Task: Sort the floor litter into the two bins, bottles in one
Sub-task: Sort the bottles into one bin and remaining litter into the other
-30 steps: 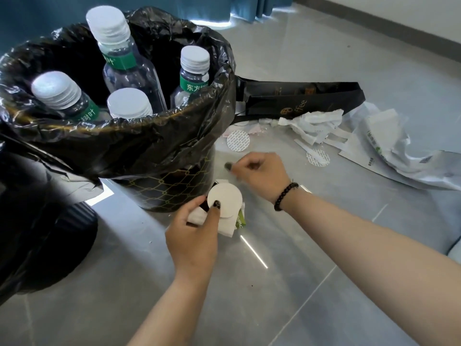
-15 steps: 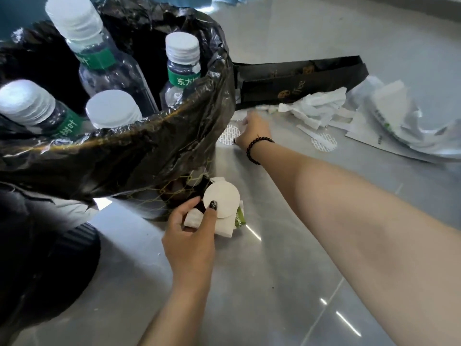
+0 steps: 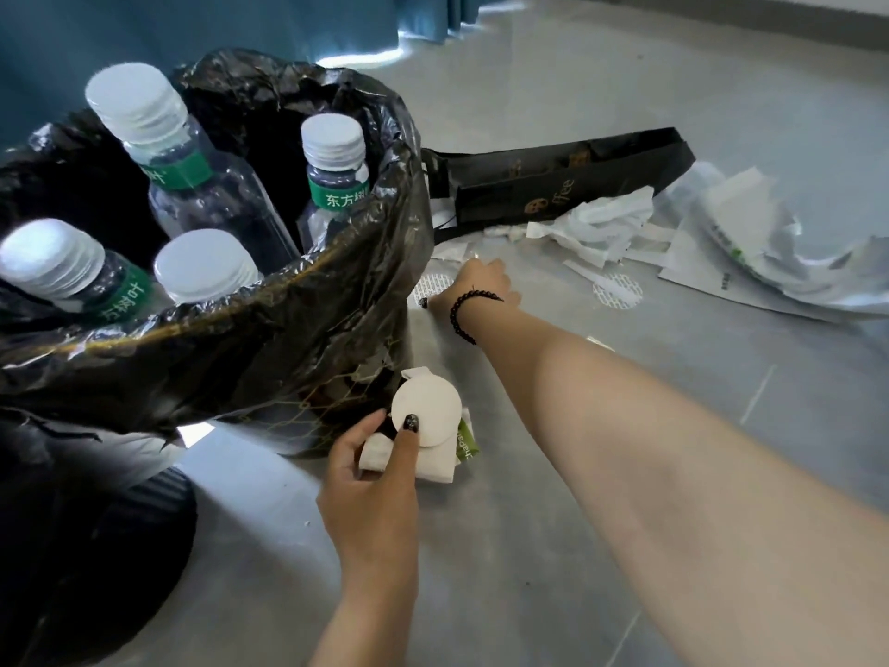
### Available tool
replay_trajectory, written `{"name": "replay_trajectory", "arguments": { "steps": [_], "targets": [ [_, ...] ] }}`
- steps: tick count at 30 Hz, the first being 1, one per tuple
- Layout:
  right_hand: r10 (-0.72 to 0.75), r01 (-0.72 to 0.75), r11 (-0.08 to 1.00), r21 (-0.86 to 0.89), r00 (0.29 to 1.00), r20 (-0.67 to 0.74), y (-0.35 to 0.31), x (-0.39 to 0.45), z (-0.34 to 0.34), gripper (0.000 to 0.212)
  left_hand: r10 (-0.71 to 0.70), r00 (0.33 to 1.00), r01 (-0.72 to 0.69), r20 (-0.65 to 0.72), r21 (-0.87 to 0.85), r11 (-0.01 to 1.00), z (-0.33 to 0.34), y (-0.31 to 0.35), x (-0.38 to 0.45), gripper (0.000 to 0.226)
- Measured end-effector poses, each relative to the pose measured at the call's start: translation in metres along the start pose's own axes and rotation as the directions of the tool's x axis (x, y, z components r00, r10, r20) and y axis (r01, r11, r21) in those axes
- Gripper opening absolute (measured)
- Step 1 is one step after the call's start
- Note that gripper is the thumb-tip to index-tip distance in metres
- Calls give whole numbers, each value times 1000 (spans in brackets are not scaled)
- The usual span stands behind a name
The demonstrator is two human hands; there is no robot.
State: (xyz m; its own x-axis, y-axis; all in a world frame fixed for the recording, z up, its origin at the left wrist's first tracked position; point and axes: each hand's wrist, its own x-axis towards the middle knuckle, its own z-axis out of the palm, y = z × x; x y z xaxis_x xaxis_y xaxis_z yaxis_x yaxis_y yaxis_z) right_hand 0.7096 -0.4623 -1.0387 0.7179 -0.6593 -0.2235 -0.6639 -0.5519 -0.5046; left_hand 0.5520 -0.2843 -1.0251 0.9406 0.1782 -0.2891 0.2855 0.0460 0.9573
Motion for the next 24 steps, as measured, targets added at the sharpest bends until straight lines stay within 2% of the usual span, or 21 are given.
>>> {"name": "replay_trajectory", "arguments": {
  "steps": [4,8,12,13,14,15,16,20,24],
  "targets": [
    [75,-82,984,157,996,54,-2,6,-4,70,30,999,-30,14,2,1000,-5,5,3,23],
    [-7,-46,913,405,992,130,24,-5,-19,39,29,999,-30,35,17,999,-2,4,1,24],
    [96,-76,858,508,995,-13,84,-3,-68,36,42,998,-43,47,9,999,7,2,-5,23],
    [128,-101,818,566,992,-8,99,1,-88,27,47,997,-48,55,15,999,9,2,-7,23],
    [171,-167,759,629,984,54,110,1,-107,20,52,997,-53,62,18,998,10,2,-10,23],
    [208,-231,726,648,971,114,121,4,-123,23,55,996,-57,72,21,998,12,3,-13,24],
    [240,-278,722,634,959,147,129,5,-135,30,56,995,-58,79,19,998,13,2,-15,24],
    [276,-329,887,325,940,199,149,12,-136,39,41,994,-45,103,34,998,18,-2,-25,25],
    [263,-272,944,184,962,74,151,24,-121,45,39,995,-42,94,25,999,21,-3,-24,25]
  ]
}}
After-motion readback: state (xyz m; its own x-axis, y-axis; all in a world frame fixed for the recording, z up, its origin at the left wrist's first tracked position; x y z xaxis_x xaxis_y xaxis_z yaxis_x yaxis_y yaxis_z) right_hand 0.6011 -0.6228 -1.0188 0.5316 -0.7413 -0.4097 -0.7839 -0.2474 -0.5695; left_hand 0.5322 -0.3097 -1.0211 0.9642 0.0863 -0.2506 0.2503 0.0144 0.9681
